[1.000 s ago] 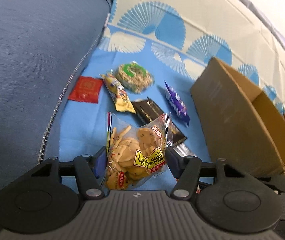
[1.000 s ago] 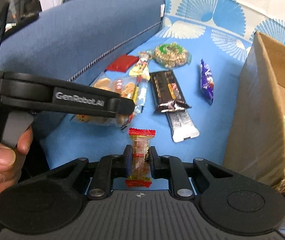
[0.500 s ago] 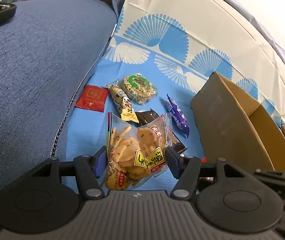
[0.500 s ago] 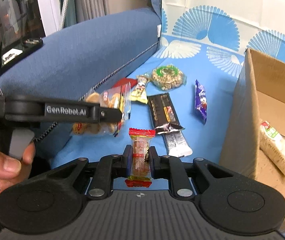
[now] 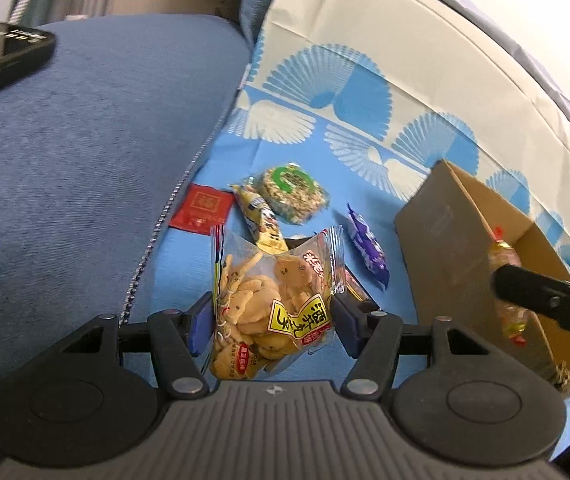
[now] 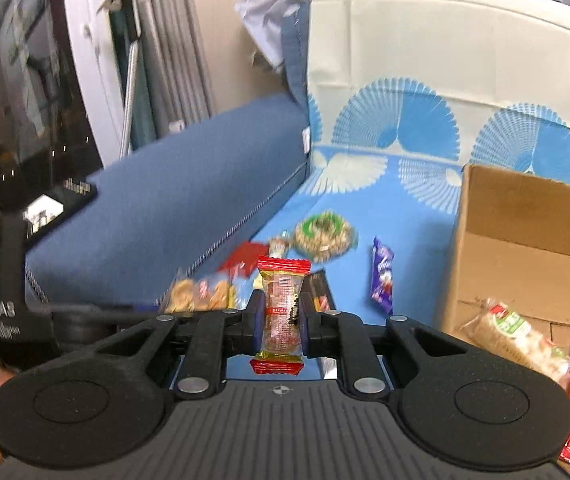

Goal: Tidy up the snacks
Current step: 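Carry the cookie bag and candy over the box and release both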

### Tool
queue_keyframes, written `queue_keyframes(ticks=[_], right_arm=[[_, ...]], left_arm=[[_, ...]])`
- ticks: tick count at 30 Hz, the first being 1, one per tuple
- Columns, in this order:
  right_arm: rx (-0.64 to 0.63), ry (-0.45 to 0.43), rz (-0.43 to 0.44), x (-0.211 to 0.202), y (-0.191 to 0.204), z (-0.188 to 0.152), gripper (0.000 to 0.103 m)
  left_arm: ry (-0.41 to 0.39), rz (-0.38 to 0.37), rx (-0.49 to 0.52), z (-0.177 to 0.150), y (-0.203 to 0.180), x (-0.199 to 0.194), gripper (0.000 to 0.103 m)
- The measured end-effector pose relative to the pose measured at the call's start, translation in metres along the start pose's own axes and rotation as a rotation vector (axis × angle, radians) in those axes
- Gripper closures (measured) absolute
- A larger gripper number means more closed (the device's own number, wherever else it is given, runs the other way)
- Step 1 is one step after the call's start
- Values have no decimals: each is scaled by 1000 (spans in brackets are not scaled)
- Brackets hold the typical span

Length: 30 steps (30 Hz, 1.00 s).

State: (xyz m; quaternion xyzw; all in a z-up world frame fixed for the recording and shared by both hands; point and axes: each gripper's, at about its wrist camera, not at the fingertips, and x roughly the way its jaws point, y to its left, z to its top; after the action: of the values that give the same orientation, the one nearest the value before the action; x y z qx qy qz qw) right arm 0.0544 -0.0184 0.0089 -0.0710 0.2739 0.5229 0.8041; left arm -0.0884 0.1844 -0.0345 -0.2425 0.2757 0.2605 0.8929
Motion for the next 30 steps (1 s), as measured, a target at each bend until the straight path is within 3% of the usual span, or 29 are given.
queue_keyframes(ticks=[7, 14, 30], right_arm=[[77, -59, -9, -16, -25, 13, 85], [118, -109, -73, -32, -45, 20, 85], [213, -138, -434, -60, -110, 17, 85]], left_arm=[[13, 36, -53, 8, -9, -10, 36], [-31, 7, -55, 38, -56, -11, 37], [-91, -199, 80, 67, -224, 19, 37]])
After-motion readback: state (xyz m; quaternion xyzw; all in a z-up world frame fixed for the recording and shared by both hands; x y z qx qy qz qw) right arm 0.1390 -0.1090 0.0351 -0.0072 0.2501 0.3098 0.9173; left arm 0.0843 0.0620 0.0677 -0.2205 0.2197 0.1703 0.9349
